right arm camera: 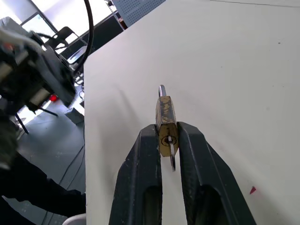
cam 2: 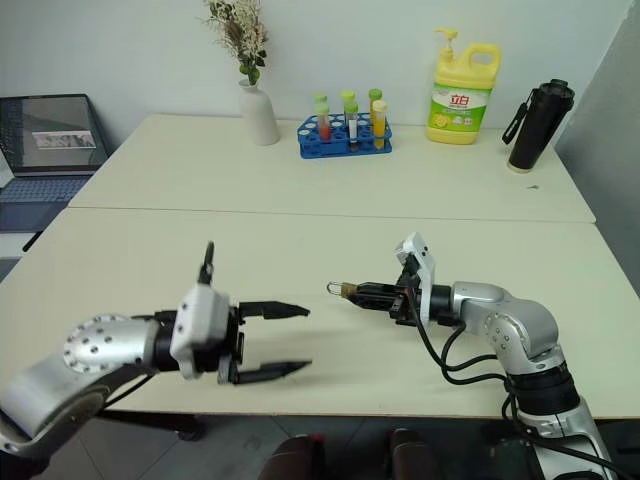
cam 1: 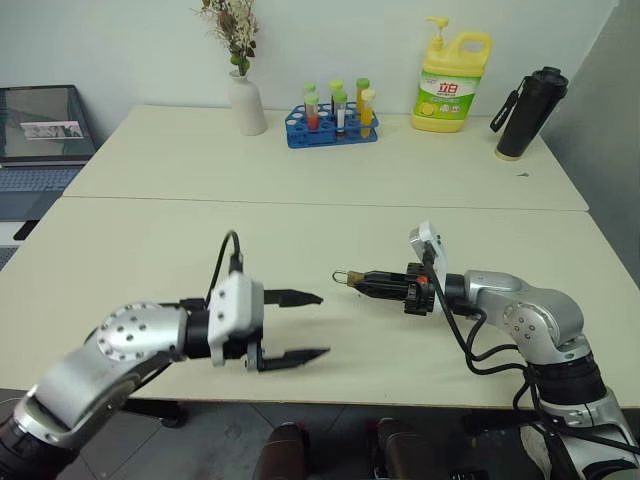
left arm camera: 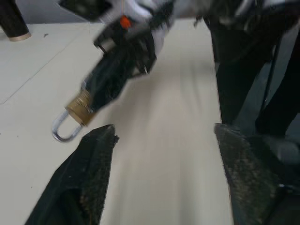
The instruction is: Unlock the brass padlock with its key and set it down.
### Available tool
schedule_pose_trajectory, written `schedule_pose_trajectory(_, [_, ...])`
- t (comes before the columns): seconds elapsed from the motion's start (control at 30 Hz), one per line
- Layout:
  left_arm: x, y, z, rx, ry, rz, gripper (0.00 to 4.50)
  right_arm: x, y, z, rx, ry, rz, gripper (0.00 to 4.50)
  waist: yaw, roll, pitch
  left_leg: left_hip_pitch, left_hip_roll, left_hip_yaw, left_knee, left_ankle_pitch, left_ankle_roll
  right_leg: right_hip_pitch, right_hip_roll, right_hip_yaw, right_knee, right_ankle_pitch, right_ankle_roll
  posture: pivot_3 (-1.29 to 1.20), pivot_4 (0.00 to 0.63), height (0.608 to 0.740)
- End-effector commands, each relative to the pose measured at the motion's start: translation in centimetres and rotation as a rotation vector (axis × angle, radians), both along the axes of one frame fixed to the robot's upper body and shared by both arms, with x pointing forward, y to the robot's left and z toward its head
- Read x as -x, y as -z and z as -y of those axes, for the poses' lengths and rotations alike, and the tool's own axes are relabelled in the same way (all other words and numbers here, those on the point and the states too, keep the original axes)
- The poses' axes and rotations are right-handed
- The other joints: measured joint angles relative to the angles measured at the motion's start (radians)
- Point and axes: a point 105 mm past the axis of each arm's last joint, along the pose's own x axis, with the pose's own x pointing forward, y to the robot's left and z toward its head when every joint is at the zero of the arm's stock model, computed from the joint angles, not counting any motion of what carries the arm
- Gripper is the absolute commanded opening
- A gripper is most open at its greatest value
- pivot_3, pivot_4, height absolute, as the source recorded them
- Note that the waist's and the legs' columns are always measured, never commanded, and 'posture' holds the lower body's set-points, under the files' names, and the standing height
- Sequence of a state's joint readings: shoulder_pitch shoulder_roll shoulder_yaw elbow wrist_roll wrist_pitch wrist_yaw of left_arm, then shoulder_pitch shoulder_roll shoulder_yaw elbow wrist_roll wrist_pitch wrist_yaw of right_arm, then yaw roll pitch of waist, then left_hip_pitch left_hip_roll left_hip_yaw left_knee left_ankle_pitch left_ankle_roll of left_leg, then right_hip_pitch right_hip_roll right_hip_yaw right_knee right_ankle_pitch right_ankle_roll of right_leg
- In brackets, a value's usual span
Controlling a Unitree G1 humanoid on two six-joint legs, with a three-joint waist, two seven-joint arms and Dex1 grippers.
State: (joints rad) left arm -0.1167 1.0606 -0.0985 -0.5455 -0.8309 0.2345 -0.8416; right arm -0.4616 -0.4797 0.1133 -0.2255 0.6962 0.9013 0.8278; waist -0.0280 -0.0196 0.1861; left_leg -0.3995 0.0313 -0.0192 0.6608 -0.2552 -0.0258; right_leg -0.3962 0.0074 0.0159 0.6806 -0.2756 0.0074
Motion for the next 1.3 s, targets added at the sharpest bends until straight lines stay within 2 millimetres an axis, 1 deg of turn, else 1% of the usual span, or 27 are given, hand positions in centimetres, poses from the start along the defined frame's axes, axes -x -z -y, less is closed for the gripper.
schedule_pose_trajectory(0.03, [-2.7, -2.6, -1.1, 0.070, -0.104, 0.045, 2.30, 0.7, -1.2, -0.5, 0.000, -0.068, 0.093, 0.17, 0.001, 0.000, 0.000, 0.000, -0.001, 0.000, 0.000, 0.000, 0.000, 0.000, 0.002, 0.000, 0.000, 0.000, 0.000, 0.00, 0.150, 0.740])
schedule_pose_trajectory(0.07, [-3.3, -2.6, -1.3, 0.061, -0.113, 0.058, 2.10, 0.8, -1.4, -0.6, 0.002, -0.081, 0.111, 0.17, 0.001, 0.000, 0.000, 0.000, -0.001, 0.000, 0.000, 0.000, 0.000, 0.000, 0.002, 0.000, 0.000, 0.000, 0.000, 0.00, 0.150, 0.740])
schedule_pose_trajectory(0.13, [-4.6, -2.2, -1.4, 0.066, -0.126, 0.076, 1.41, 0.9, -1.8, -0.8, -0.002, -0.094, 0.137, 0.17, 0.001, 0.000, 0.000, 0.000, -0.001, 0.001, 0.000, 0.000, 0.000, 0.000, 0.004, 0.001, 0.000, 0.000, 0.000, 0.00, 0.150, 0.740])
schedule_pose_trajectory(0.17, [-5.1, -1.6, -1.5, 0.052, -0.126, 0.073, 1.08, 0.9, -1.9, -0.9, -0.004, -0.103, 0.149, 0.17, 0.001, 0.000, 0.000, 0.000, -0.002, 0.002, 0.000, 0.000, 0.000, -0.001, 0.004, 0.001, 0.000, 0.000, 0.000, 0.00, 0.150, 0.740])
schedule_pose_trajectory(0.27, [-5.6, -0.7, -1.3, 0.027, -0.111, 0.067, 0.05, 1.1, -2.2, -0.9, -0.010, -0.116, 0.167, 0.17, 0.000, 0.000, 0.000, 0.000, -0.001, 0.003, 0.000, 0.000, 0.000, -0.001, 0.005, 0.001, 0.000, 0.000, 0.000, 0.00, 0.150, 0.740])
schedule_pose_trajectory(0.43, [-6.4, 1.0, -0.1, 0.016, -0.046, 0.053, 0.00, 1.8, -3.4, -1.0, -0.043, -0.144, 0.196, 0.17, 0.001, 0.000, 0.000, -0.003, -0.001, 0.003, 0.000, 0.000, 0.000, -0.005, 0.005, 0.003, 0.001, 0.000, 0.000, 0.00, 0.150, 0.740])
schedule_pose_trajectory(0.63, [-7.3, 1.7, 1.1, 0.023, -0.028, 0.068, 0.00, 2.1, -3.3, -1.0, -0.051, -0.151, 0.186, 0.17, 0.001, 0.000, 0.000, -0.005, -0.001, 0.003, 0.000, 0.000, 0.000, -0.007, 0.005, 0.003, 0.001, 0.000, 0.000, 0.00, 0.150, 0.740])
schedule_pose_trajectory(0.73, [-7.4, 1.7, 1.4, 0.039, -0.024, 0.071, 0.00, 2.2, -3.4, -1.0, -0.054, -0.151, 0.183, 0.17, 0.001, 0.000, 0.000, -0.005, -0.001, 0.003, 0.000, 0.000, 0.000, -0.007, 0.004, 0.003, 0.001, 0.000, 0.000, 0.00, 0.150, 0.740])
schedule_pose_trajectory(0.9, [-6.6, 1.5, 1.7, 0.053, 0.000, 0.057, 0.00, 2.1, -3.2, -0.9, -0.053, -0.141, 0.177, 0.17, 0.001, 0.000, 0.000, -0.005, 0.000, 0.003, 0.000, 0.000, 0.000, -0.007, 0.005, 0.003, 0.001, 0.000, 0.000, 0.00, 0.150, 0.740])
schedule_pose_trajectory(1.03, [-6.4, 1.4, 1.5, 0.050, -0.002, 0.058, 0.00, 2.0, -3.1, -0.8, -0.051, -0.139, 0.173, 0.17, 0.001, 0.000, 0.000, -0.005, 0.000, 0.002, 0.000, 0.000, 0.000, -0.007, 0.004, 0.003, 0.001, 0.000, 0.000, 0.00, 0.150, 0.740])
schedule_pose_trajectory(1.17, [-6.0, 0.8, 1.4, 0.075, -0.010, 0.053, 0.00, 1.7, -2.8, -0.7, -0.046, -0.128, 0.160, 0.17, 0.001, 0.000, 0.000, -0.005, 0.000, 0.002, 0.000, 0.000, 0.000, -0.007, 0.004, 0.003, 0.001, 0.000, 0.000, 0.00, 0.150, 0.740])
schedule_pose_trajectory(1.3, [-4.5, 1.1, 1.5, 0.054, 0.029, 0.013, 0.00, 1.4, -2.6, -0.6, -0.043, -0.117, 0.149, 0.17, 0.000, 0.000, 0.000, -0.005, 0.000, 0.002, 0.000, 0.000, 0.000, -0.007, 0.004, 0.003, 0.001, 0.000, 0.000, 0.00, 0.150, 0.740])
